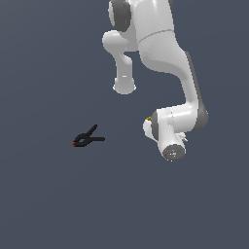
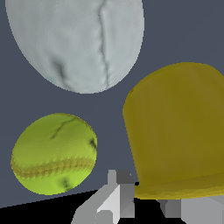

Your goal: Pick up a designated object from a clutter of objects.

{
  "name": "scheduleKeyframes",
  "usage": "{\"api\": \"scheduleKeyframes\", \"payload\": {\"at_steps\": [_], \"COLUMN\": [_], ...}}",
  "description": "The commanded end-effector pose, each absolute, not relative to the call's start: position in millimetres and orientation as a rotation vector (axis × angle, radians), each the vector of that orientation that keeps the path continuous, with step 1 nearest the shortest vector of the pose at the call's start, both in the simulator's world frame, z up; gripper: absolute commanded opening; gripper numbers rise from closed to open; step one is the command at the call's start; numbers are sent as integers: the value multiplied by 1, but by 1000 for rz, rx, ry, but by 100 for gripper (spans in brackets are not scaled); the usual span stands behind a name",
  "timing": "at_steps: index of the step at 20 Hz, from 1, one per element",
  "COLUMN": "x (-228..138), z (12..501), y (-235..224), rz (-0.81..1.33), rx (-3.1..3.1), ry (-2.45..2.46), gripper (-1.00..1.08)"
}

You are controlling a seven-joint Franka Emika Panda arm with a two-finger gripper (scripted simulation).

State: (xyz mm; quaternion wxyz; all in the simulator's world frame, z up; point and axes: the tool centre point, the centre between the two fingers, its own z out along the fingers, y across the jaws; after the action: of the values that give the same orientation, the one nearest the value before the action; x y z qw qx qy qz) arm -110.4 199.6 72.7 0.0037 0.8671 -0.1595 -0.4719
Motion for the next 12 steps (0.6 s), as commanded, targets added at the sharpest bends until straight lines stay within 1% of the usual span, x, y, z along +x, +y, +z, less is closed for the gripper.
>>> {"api": "scheduleKeyframes", "payload": {"at_steps": [1,7,12], "x": [-109,-103,-95], "z": [76,95,125], "y": [197,180,153], "rz": [-1471,-1427,-1358], "rx": [2724,2758,2806], "ry": [-493,-435,-346], "gripper": [-100,-100,-100]}}
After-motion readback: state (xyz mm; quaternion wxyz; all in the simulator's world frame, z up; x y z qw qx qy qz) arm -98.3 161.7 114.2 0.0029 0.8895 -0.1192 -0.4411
